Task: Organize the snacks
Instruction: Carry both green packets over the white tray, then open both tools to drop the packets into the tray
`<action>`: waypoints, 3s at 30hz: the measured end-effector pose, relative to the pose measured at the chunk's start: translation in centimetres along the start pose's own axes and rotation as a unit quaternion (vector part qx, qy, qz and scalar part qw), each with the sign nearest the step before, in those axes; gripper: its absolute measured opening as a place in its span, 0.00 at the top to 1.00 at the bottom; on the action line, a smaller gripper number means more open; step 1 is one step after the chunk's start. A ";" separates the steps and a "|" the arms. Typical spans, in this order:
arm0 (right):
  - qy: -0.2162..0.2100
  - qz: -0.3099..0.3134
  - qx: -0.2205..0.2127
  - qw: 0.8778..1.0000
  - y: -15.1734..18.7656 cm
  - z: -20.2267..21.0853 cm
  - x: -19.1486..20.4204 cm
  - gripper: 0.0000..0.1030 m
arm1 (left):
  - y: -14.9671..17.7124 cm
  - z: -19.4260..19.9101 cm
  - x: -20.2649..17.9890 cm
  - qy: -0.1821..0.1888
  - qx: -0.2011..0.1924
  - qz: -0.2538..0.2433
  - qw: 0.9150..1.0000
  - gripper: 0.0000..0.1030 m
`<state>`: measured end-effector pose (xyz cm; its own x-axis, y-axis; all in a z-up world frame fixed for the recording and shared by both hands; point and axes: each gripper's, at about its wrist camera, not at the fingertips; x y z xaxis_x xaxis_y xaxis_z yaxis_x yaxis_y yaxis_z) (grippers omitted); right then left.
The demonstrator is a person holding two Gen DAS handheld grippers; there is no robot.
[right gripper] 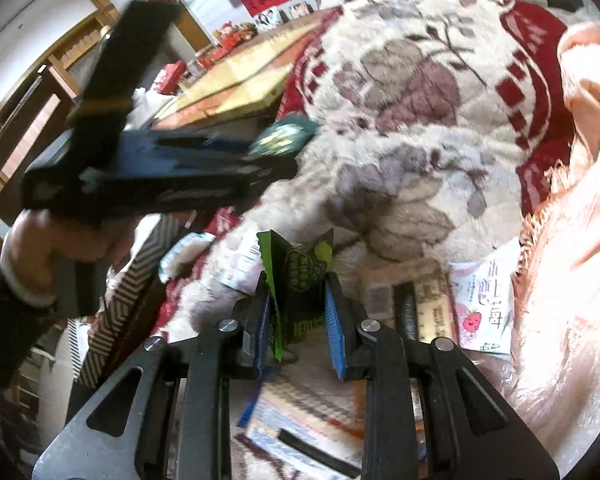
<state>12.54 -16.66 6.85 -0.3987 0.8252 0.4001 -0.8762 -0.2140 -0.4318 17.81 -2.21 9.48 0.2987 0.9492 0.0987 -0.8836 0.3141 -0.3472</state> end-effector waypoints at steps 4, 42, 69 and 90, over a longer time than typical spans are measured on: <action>-0.022 -0.016 -0.017 0.999 0.9 0.7 1.5 0.77 | 5.1 2.4 1.8 -0.023 -0.010 0.053 0.998 0.56; -0.053 0.163 0.064 0.983 3.6 -5.7 25.8 0.77 | 27.6 8.9 14.2 -0.127 -0.045 0.301 0.944 0.56; 0.010 0.256 0.133 0.957 3.1 -14.7 32.3 0.77 | 30.9 4.9 19.1 -0.083 -0.009 0.397 0.914 0.56; -0.066 0.186 0.095 0.976 3.1 -9.5 30.3 0.55 | 30.5 9.3 18.4 -0.135 -0.048 0.401 0.905 0.21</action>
<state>0.33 12.70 9.94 -0.7190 0.6001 0.3505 -0.6937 -0.5889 -0.4147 -6.99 24.95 9.40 -0.5343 0.8453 -0.0011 -0.7383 -0.4673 -0.4863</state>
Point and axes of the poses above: each gripper's, at about its wrist camera, not at the fingertips, and z roughly against the way its jaws point, x to its left, y to its underside, and after that the axes turned 8 degrees about x, right-handed
